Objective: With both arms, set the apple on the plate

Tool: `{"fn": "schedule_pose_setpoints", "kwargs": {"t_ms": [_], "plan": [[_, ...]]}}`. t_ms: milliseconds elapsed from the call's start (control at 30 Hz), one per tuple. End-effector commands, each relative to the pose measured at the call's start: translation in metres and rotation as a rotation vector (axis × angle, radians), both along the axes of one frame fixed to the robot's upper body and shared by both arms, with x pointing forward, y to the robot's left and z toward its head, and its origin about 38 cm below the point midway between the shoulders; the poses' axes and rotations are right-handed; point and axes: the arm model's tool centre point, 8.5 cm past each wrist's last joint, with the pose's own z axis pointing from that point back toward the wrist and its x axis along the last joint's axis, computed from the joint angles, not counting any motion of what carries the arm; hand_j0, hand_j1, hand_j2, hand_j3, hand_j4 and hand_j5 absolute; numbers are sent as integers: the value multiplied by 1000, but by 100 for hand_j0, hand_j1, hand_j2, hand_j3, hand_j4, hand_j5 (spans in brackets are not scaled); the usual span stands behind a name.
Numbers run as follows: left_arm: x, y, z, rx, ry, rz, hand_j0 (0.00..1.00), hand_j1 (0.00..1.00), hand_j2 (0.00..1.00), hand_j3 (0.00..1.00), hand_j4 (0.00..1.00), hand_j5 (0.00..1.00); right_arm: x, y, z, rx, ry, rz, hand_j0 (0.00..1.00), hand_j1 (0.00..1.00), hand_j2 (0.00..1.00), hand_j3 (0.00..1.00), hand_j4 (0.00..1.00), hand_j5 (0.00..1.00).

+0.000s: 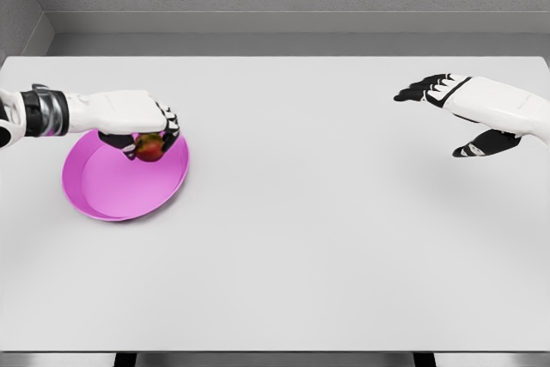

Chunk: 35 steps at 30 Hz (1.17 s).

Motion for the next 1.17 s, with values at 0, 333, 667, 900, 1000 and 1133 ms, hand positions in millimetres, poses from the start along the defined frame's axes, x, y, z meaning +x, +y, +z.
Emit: {"fn": "schedule_pose_setpoints", "kwargs": {"t_ms": [0, 333, 667, 900, 1000, 1133], "plan": [[2, 3, -1, 5, -1, 13, 34, 34, 34, 34, 34, 34, 0, -1, 0, 3, 3, -2, 100, 100, 100, 100, 100, 100], [4, 6, 5, -5, -15, 25, 100, 100, 100, 100, 100, 100, 0, -1, 0, 3, 3, -3, 100, 100, 100, 100, 100, 100], [12, 69, 23, -192, 31, 224, 100, 100, 100, 100, 100, 100, 1, -5, 0, -1, 4, -15, 100, 100, 100, 100, 100, 100], [5, 94, 20, -191, 38, 281, 100, 100, 100, 100, 100, 100, 2, -6, -4, 1, 15, -19, 100, 100, 100, 100, 100, 100], [5, 93, 20, -188, 38, 279, 100, 100, 100, 100, 100, 100, 1, -6, -6, 1, 19, -20, 100, 100, 100, 100, 100, 100], [5, 93, 19, -188, 39, 279, 100, 100, 100, 100, 100, 100, 1, -6, -6, 1, 19, -20, 100, 100, 100, 100, 100, 100]]}}
